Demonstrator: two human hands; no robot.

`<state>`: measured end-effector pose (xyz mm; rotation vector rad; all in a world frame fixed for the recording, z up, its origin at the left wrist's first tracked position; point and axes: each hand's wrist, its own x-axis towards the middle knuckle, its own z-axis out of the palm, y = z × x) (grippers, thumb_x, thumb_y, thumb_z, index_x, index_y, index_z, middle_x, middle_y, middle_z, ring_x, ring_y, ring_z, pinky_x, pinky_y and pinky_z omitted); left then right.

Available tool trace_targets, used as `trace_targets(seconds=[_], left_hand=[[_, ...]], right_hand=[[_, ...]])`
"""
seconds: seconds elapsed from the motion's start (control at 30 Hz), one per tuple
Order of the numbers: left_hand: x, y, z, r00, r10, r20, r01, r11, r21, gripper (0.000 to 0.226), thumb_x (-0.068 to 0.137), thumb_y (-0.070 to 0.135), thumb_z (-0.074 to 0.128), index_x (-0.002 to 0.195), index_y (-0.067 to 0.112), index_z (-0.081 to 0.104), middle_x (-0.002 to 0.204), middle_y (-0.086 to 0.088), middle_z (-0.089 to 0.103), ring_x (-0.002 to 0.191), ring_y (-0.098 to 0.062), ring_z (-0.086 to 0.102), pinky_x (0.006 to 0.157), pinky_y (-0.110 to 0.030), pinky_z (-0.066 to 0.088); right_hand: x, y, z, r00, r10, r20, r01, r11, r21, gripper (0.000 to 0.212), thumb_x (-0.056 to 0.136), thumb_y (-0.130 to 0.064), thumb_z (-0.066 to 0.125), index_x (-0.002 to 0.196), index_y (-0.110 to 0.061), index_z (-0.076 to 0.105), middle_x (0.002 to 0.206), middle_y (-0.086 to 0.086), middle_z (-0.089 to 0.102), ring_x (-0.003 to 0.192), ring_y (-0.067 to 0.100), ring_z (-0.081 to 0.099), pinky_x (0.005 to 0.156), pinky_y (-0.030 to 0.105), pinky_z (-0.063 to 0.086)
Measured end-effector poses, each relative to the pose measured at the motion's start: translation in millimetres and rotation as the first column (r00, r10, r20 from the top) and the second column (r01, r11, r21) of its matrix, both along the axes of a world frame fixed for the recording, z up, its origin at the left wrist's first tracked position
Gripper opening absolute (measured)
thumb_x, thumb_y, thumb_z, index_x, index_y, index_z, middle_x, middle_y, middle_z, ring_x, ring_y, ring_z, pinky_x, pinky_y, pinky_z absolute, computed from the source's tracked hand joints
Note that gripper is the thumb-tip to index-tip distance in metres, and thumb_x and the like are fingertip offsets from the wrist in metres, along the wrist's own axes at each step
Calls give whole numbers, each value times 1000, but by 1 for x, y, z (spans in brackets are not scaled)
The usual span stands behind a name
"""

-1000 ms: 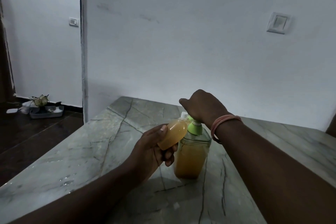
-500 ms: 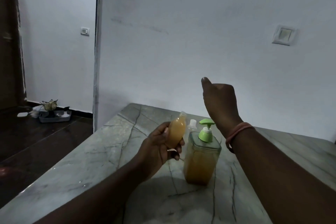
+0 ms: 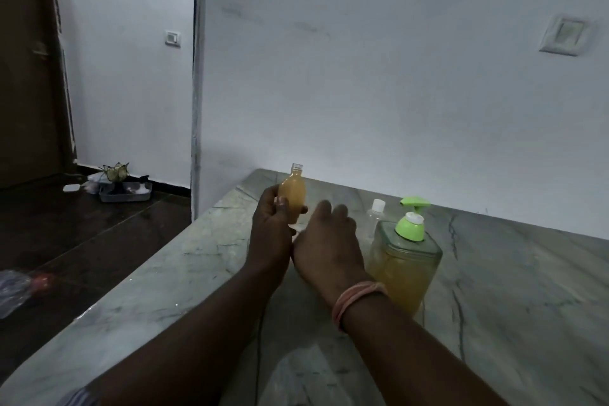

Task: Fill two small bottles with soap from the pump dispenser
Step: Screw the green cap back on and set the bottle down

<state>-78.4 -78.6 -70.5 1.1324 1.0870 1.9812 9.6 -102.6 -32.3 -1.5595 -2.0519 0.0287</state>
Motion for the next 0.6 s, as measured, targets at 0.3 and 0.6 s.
trace_targets(seconds=[0.3,0.6], left_hand=[[3,-1,-1,997,26,-74,-29,999,-31,30,110,18,36,136,17,51,114,-12,68,103,-27,67,87,-54,54],[6,-3,2,992,-64,-107,66,998,12,24,109,17,41,129,18,54,116,-8,66,93,-10,70,73,-35,57]], right_hand=[[3,13,10,990,85,109,-54,965,-256,20,93,-10,57,112,-12,59,107,9,62,95,24,62,67,28,47],[31,-5,106,837,432,-337,-484,871,-87,14,98,-24,56,99,-33,67,101,-7,67,83,9,68,66,27,57]])
